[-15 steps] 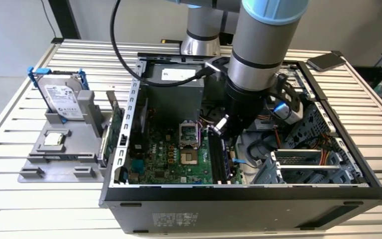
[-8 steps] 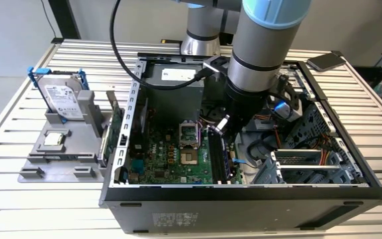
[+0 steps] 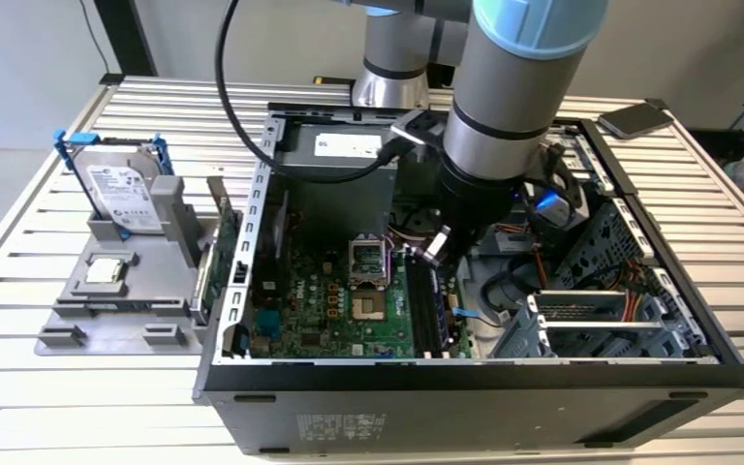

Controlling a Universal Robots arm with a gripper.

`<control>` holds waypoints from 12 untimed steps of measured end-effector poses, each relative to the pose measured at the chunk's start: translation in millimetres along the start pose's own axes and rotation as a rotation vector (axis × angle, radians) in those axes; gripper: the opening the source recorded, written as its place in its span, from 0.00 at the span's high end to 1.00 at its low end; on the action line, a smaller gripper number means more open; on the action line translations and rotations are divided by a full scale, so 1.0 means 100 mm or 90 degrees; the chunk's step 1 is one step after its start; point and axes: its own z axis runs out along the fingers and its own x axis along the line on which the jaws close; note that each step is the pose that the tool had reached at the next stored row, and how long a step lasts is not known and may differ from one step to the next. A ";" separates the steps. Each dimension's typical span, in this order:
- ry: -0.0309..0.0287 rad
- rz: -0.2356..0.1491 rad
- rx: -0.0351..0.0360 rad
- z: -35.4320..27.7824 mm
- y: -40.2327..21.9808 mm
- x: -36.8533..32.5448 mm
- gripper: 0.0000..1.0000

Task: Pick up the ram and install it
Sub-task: 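Press down the ram until it locks into place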

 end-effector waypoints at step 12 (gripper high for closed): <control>-0.0029 -0.100 -0.0086 0.001 0.000 0.000 1.00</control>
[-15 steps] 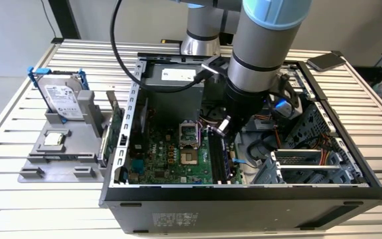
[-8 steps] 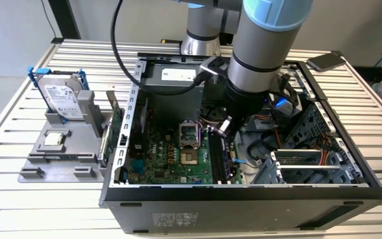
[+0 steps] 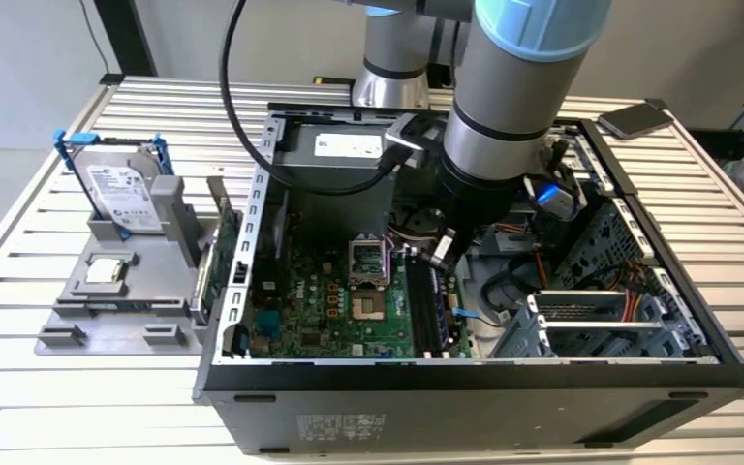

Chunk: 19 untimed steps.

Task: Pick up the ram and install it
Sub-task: 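Press down the ram until it locks into place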

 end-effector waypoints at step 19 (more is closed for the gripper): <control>0.0003 -0.039 -0.0022 0.000 0.000 0.000 1.00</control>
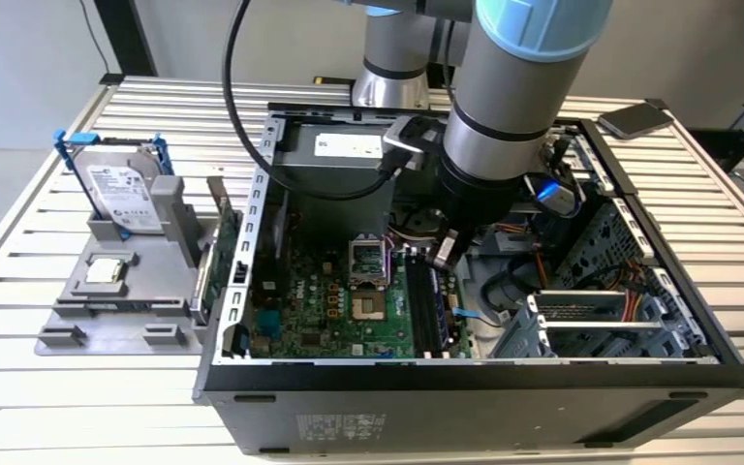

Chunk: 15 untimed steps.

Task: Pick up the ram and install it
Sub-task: 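Press down the ram until it locks into place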

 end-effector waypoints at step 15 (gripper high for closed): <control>0.0004 -0.050 -0.0029 0.001 0.000 0.000 1.00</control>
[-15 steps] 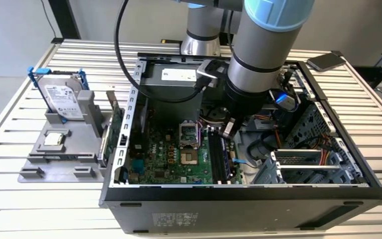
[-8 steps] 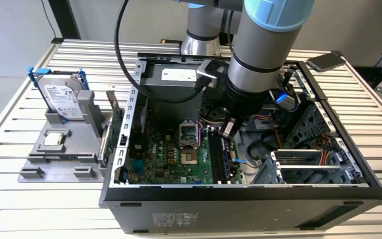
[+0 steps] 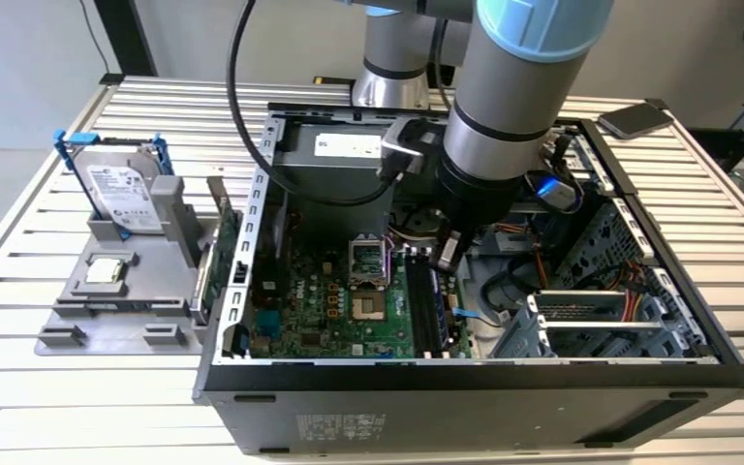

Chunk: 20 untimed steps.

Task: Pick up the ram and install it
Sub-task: 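Press down the ram until it locks into place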

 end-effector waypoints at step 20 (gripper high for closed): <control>0.0004 -0.188 -0.0090 0.060 -0.001 0.003 1.00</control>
